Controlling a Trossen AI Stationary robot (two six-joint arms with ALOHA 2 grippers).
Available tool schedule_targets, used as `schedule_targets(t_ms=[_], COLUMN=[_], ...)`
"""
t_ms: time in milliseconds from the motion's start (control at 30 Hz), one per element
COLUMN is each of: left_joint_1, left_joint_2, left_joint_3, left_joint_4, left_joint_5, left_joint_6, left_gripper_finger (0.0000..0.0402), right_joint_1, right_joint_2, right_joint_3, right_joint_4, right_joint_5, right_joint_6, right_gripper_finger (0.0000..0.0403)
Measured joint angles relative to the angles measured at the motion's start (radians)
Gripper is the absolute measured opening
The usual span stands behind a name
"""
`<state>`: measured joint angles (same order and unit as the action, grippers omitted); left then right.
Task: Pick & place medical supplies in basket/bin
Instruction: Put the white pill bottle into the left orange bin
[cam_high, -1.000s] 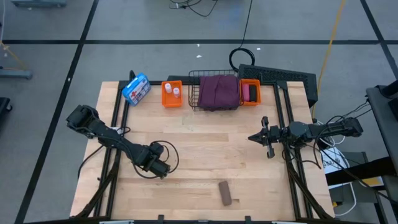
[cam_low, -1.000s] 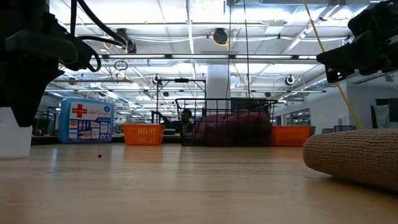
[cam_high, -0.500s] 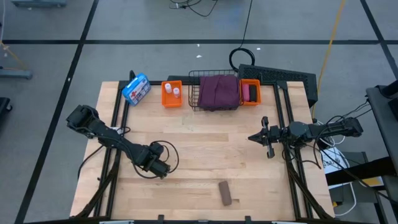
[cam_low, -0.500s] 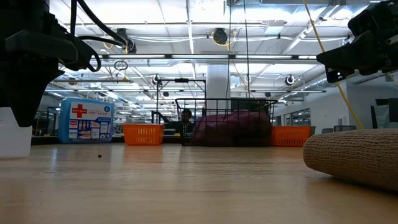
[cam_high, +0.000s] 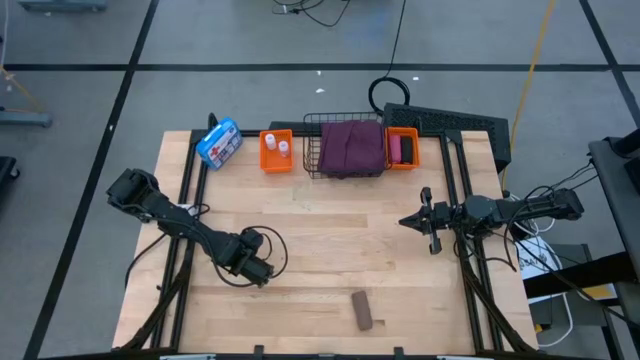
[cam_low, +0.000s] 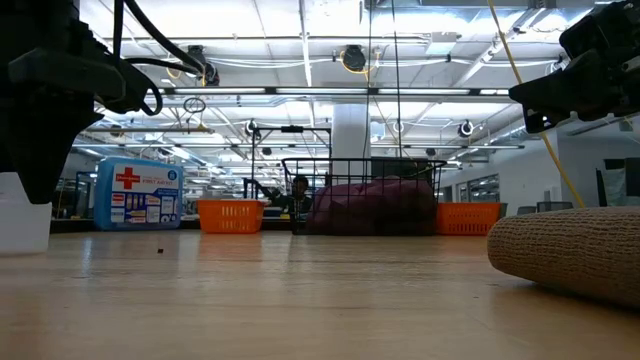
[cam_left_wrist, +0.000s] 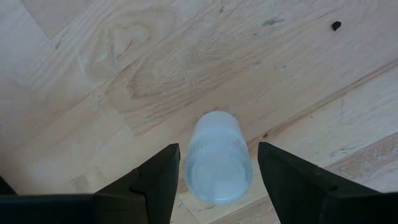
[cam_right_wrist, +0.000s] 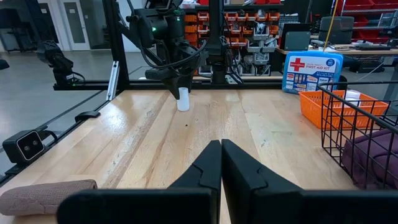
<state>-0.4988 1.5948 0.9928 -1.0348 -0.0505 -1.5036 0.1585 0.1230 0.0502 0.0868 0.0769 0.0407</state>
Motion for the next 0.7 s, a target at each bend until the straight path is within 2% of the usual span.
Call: schedule_targets(t_ms=[700], left_joint_1=[0.0], left_joint_2=[0.0], left_joint_3=[0.0], left_joint_4=[0.0], left_joint_5=[0.01], left_joint_6=[0.0], left_gripper_finger=[0.0225], right_joint_1=[0.0], right_joint_2=[0.0], right_joint_3=[0.0], right_joint_4=[0.0], right_joint_5=[0.0], right_joint_6=[0.0], right_gripper_finger=[0.0])
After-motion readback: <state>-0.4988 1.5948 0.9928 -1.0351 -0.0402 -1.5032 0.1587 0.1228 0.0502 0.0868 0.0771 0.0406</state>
